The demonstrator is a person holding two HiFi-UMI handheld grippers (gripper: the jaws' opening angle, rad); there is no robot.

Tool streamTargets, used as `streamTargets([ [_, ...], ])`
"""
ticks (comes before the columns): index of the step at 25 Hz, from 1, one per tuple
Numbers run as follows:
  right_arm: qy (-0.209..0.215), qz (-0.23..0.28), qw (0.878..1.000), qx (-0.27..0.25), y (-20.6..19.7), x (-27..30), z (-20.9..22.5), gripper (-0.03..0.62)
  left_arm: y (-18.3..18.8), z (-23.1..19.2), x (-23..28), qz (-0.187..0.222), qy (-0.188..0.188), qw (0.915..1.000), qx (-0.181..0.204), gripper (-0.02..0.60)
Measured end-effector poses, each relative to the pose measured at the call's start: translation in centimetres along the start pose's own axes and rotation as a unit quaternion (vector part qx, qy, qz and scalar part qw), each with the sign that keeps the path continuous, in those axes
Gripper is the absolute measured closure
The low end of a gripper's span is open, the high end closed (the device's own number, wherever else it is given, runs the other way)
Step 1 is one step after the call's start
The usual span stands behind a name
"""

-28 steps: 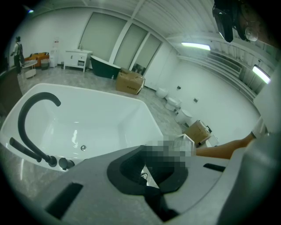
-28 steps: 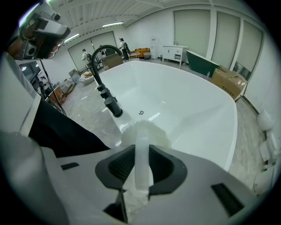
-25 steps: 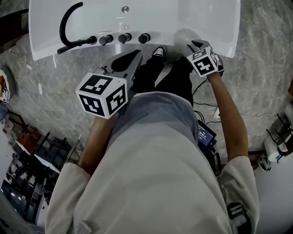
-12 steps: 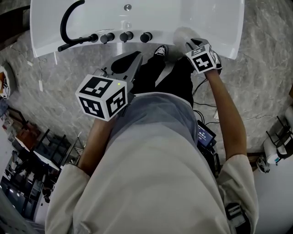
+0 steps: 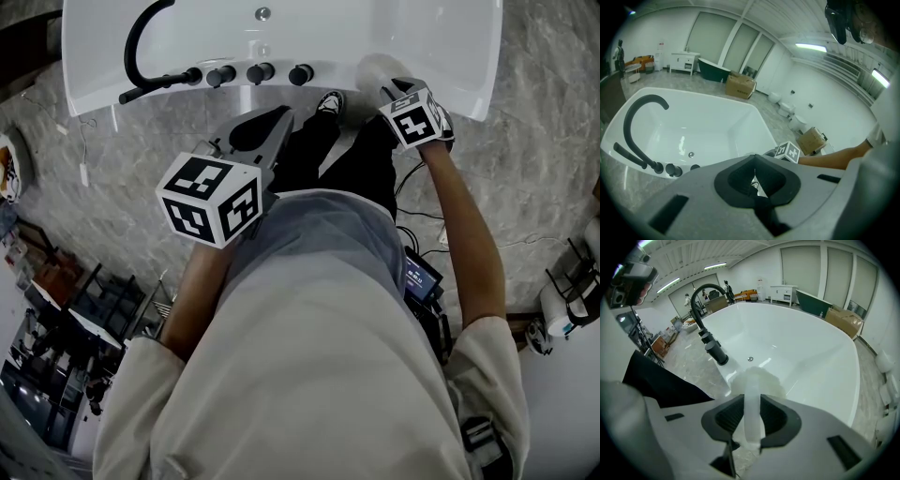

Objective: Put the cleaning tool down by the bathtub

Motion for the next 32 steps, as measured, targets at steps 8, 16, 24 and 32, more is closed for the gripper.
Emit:
streamTargets([
  [8, 0.000, 0.001, 1.000, 0.028, -0.2, 0.0, 0.0, 0.465, -0.2, 0.2, 0.0, 0.002, -0.003, 1.0000, -0.001, 0.577],
  [16, -0.006, 0.003, 0.999, 0.034, -0.5, -0.4, 0.0, 0.454, -0.4, 0.1, -0.1, 0.005, -0.007, 1.0000, 0.000, 0.577],
  [24, -0.016, 0.007, 0.999, 0.042, -0.6, -0.8, 0.1, 0.454, -0.3, 0.7, 0.2, 0.010, -0.019, 0.9998, 0.005, 0.577],
  [32, -0.019, 0.018, 0.999, 0.046, -0.5, -1.6, 0.1, 0.456, -0.1, 0.9, 0.3, 0.015, -0.026, 0.9995, 0.008, 0.577],
])
Point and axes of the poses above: the fingertips, and each gripper's own axes: x forward along the fingers, z to its right, y out of its top, the point moved 2 cm from there along -x, backward along the fingers, and after that the axes turned 2 degrees about y, right-handed, at the moved point
